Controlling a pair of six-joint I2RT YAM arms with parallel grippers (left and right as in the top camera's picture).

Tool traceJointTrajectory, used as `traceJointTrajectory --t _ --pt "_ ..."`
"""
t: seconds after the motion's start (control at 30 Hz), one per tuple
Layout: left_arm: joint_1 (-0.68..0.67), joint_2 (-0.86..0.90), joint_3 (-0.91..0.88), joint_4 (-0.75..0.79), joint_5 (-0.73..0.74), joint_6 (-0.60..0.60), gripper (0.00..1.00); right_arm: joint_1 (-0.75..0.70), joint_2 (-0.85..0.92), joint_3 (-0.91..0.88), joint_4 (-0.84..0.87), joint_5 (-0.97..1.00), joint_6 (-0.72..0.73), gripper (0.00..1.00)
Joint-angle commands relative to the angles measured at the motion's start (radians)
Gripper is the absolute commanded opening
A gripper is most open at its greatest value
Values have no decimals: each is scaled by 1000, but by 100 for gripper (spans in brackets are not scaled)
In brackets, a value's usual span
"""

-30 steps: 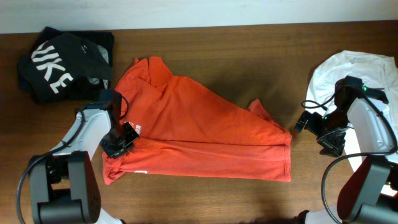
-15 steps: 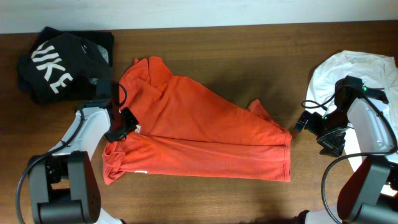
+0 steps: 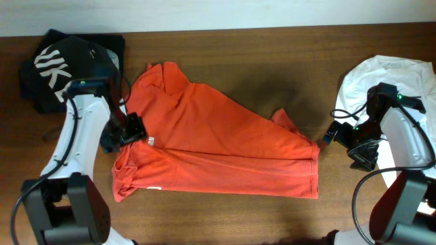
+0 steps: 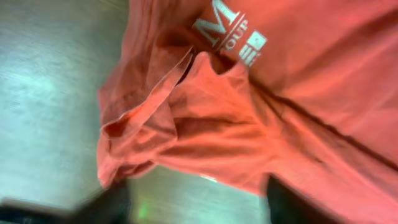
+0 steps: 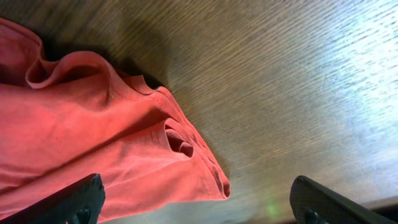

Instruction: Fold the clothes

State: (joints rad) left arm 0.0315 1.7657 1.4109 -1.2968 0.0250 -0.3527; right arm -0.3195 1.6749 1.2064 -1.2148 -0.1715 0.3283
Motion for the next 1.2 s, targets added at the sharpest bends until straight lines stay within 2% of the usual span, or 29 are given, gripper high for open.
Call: traceJointTrajectory --t 0.0,0.07,0.17,0.33,0.7,0.77,0.87,0.9,0.93,0.97,1.0,1.07,1.1,1.17 --pt "6 9 -135 102 -5 7 25 -1 -2 11 0 -5 -6 99" --pt "6 23 -169 145 -7 6 1 -1 -2 11 0 -4 -6 99" --pt "6 71 -169 149 -37 6 1 -1 -2 11 0 -4 -6 99" --pt "7 152 -169 241 -49 2 1 -1 -2 11 0 -5 -6 99" --pt "74 166 -156 538 -100 3 1 -1 -2 11 0 -5 -6 99" --pt "74 164 -103 504 -98 4 1 -1 -2 11 0 -5 -6 99" --pt "73 149 104 343 -89 3 1 -1 -2 11 0 -5 -6 99" --pt "69 143 195 300 -66 3 4 -1 -2 11 0 -5 -6 99" --pt "67 142 269 288 -30 3 16 -1 -2 11 0 -5 -6 99" --pt "63 142 333 304 29 3 54 -1 -2 11 0 -5 -6 99" --pt "62 142 358 350 64 3 84 -1 -2 11 0 -4 -6 99" --pt "62 147 359 462 127 44 86 -1 -2 11 0 -5 -6 99" --pt "61 158 359 519 225 120 86 -1 -2 11 0 -5 -6 99" --pt "44 192 359 547 294 202 87 -1 -2 11 0 -5 -6 99"
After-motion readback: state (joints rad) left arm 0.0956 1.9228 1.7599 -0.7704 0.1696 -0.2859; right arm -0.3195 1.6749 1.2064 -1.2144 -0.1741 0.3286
